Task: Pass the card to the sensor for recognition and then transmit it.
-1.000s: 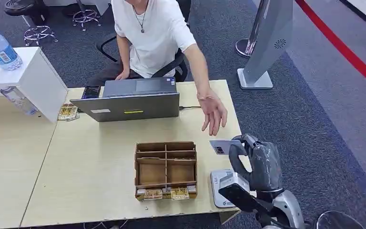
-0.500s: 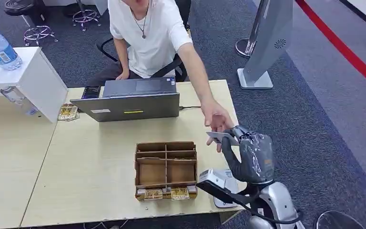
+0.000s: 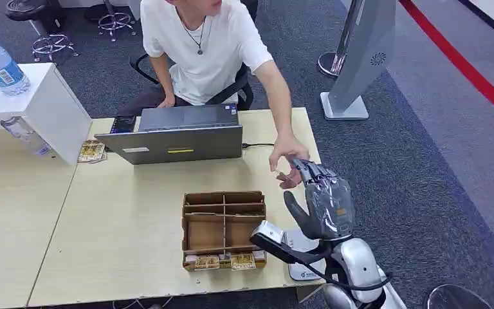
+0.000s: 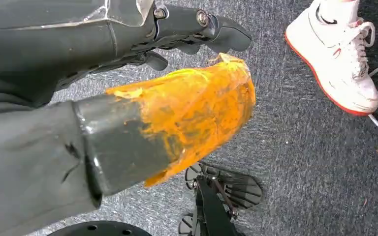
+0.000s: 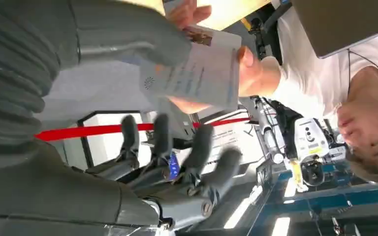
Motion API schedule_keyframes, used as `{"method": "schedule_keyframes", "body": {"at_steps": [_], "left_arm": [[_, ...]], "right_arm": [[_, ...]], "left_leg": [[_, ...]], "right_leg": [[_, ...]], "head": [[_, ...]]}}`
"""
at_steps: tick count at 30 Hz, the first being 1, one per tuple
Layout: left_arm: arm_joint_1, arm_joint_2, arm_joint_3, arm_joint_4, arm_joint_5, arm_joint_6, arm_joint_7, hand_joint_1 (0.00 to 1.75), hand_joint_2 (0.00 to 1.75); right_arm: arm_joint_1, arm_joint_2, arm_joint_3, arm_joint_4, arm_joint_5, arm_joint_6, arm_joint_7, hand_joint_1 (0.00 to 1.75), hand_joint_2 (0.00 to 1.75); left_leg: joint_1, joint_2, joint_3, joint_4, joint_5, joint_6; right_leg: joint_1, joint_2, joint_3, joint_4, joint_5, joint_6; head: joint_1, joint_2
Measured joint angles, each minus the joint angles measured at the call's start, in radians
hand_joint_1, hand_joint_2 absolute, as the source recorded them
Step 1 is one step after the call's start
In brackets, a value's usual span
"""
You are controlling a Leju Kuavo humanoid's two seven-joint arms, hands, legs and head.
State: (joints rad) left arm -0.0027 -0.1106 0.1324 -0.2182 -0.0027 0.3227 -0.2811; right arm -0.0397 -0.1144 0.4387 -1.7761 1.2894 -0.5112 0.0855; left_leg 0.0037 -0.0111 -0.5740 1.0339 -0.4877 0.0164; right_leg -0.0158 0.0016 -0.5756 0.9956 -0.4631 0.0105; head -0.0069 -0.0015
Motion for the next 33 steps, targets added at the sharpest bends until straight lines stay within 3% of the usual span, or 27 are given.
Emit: {"method": "schedule_keyframes", "body": {"at_steps": [6, 17, 21, 33], "left_arm": [[0.000, 0.000, 0.000, 0.000, 0.000, 0.000, 0.000, 0.00, 0.00], [-0.001, 0.001, 0.000, 0.000, -0.002, 0.002, 0.000, 0.00, 0.00], [-0.002, 0.002, 0.000, 0.000, -0.006, 0.003, -0.001, 0.00, 0.00], [-0.007, 0.002, 0.000, 0.000, -0.022, 0.003, -0.001, 0.00, 0.00]], "right_arm": [[0.003, 0.000, 0.001, 0.000, 0.005, -0.002, -0.001, 0.00, 1.75], [0.050, -0.035, 0.039, -0.063, -0.061, -0.019, -0.083, 0.00, 1.75], [0.049, -0.065, 0.081, -0.079, -0.081, 0.011, -0.111, 0.00, 1.75], [0.008, -0.129, 0.210, -0.047, -0.105, 0.098, -0.096, 0.00, 1.75]], "left_leg": [[0.000, 0.000, 0.000, 0.000, 0.000, 0.000], [0.000, 0.000, 0.000, 0.000, 0.000, 0.000], [0.000, 0.000, 0.000, 0.000, 0.000, 0.000], [0.000, 0.000, 0.000, 0.000, 0.000, 0.000]], "right_leg": [[0.000, 0.000, 0.000, 0.000, 0.000, 0.000], [0.000, 0.000, 0.000, 0.000, 0.000, 0.000], [0.000, 0.000, 0.000, 0.000, 0.000, 0.000], [0.000, 0.000, 0.000, 0.000, 0.000, 0.000]], "head": [[0.000, 0.000], [0.000, 0.000], [0.000, 0.000], [0.000, 0.000]]}}
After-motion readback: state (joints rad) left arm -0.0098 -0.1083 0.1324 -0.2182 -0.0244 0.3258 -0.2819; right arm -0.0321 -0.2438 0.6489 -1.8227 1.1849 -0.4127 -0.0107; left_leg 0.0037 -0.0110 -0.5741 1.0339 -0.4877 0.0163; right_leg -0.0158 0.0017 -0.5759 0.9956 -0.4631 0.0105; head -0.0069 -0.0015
